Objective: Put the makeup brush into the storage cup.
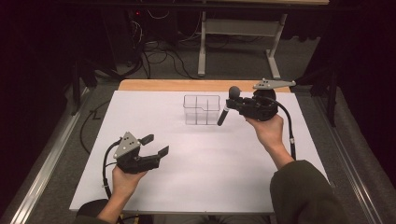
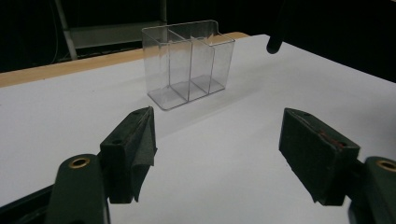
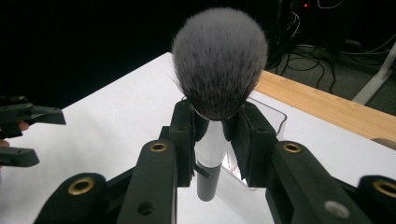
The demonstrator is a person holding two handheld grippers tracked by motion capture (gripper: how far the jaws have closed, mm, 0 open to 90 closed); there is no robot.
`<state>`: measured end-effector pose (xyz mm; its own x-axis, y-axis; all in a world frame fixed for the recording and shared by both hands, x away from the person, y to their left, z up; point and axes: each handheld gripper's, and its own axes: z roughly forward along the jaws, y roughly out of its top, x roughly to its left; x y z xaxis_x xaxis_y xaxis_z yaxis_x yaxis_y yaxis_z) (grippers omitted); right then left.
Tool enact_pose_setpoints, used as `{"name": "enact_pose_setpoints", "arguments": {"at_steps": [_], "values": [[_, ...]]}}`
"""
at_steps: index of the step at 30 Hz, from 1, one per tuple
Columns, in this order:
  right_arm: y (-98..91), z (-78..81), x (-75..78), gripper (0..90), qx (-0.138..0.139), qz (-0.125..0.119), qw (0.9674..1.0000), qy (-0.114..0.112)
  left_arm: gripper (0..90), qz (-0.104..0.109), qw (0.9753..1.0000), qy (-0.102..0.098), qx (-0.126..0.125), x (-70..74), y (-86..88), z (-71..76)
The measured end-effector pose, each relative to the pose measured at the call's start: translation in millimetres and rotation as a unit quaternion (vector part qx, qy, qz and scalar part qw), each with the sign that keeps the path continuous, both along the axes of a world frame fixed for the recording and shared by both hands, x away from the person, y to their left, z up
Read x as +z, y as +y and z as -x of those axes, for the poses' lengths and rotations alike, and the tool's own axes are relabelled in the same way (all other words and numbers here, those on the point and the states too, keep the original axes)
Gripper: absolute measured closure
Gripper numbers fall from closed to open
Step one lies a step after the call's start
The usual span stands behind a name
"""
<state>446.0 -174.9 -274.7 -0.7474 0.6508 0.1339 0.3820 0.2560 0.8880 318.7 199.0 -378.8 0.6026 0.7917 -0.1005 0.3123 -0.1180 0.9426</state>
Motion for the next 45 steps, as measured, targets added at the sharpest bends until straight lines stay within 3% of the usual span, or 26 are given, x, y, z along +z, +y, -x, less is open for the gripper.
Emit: {"name": "enact_pose_setpoints", "arguments": {"at_steps": [34,45], "values": [[16.5,-38.9,5.9,73.0,-0.05,0.003,0.9987,0.002,27.5,0.004,1.0,0.003,-0.003,-0.3,0.4,-1.6],[23.9,-49.9,1.7,73.0,-0.063,0.007,0.998,-0.002,27.5,0.006,1.0,0.001,-0.002,-0.4,0.6,-1.7]]}}
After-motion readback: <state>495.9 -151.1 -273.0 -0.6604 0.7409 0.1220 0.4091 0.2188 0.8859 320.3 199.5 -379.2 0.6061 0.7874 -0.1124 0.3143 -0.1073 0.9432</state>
